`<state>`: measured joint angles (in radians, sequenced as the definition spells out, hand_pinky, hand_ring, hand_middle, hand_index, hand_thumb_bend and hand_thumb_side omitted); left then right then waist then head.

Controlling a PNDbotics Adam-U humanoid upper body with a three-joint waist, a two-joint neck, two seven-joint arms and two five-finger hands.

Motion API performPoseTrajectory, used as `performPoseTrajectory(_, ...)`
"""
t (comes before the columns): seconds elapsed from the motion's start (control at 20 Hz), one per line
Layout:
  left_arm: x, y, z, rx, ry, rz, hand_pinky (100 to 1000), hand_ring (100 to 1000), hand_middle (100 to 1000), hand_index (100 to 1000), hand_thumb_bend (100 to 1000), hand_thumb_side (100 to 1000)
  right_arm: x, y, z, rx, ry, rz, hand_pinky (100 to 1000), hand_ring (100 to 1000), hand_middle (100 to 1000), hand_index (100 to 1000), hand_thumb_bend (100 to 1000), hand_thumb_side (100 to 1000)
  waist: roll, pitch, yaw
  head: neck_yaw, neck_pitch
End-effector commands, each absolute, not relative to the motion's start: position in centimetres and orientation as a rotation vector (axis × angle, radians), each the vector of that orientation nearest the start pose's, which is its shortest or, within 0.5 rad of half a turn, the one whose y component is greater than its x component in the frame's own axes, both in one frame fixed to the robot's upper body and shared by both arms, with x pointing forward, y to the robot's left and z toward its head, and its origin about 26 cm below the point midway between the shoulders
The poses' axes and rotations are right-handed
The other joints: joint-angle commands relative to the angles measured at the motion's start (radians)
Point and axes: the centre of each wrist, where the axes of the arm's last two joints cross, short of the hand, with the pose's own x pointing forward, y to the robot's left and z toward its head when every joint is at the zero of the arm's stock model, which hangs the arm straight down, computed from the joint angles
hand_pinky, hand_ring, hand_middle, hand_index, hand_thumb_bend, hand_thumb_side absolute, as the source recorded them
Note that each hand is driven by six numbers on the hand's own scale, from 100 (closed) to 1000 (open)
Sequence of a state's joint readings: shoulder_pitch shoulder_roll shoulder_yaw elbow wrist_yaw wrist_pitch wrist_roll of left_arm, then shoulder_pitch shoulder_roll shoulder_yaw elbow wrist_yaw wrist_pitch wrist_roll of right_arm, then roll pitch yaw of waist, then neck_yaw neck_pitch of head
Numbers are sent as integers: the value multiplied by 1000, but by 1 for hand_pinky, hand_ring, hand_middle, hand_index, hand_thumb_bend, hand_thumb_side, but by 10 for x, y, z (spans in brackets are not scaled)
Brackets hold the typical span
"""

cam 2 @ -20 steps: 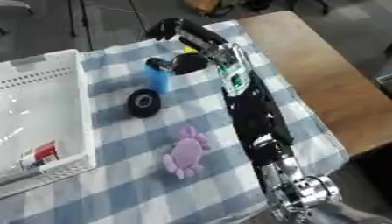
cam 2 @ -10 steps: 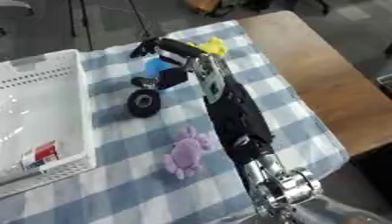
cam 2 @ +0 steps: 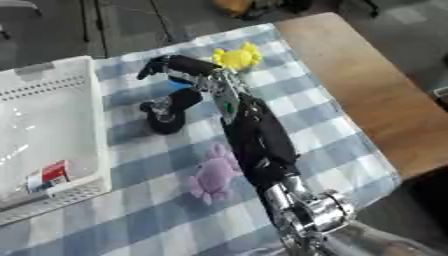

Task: Pick up objects on the table and place them in the box.

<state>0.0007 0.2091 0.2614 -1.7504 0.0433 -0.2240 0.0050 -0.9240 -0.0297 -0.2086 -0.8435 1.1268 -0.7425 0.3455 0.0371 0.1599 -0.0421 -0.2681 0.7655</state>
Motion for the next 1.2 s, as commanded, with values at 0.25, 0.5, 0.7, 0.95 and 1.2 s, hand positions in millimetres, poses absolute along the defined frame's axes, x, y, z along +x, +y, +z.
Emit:
performPoseTrajectory(0.25, 266, 354, 65, 358, -2002, -11, 496, 656, 689, 719, 440, 887, 486, -166, 156, -643, -1948, 1781, 975, 923, 892, 922, 559, 683, 7, -111, 6, -6, 5)
performPoseTrajectory(0.5, 266, 354, 65, 356, -2003, -12, 496, 656, 689, 719, 439, 888, 489, -176, 151, -757, -1891, 1791, 973, 920, 892, 925, 556, 704, 9, -110, 5, -6, 5)
performPoseTrajectory(0.7, 266, 354, 65, 356, -2002, -13, 496, 656, 689, 719, 439, 888, 492, -191, 144, -818, -1830, 1769, 972, 918, 891, 925, 555, 714, 8, -110, 3, -5, 5)
performPoseTrajectory(0.95, 266, 354, 65, 356, -2002, -14, 497, 656, 689, 719, 438, 888, 493, -204, 141, -864, -1795, 1731, 963, 908, 881, 920, 556, 709, 8, -111, 2, -6, 5)
performPoseTrajectory(1.2, 265, 354, 65, 357, -2001, -14, 497, 656, 689, 719, 438, 889, 494, -210, 141, -893, -1783, 1689, 957, 897, 869, 914, 557, 697, 8, -112, 1, -6, 5)
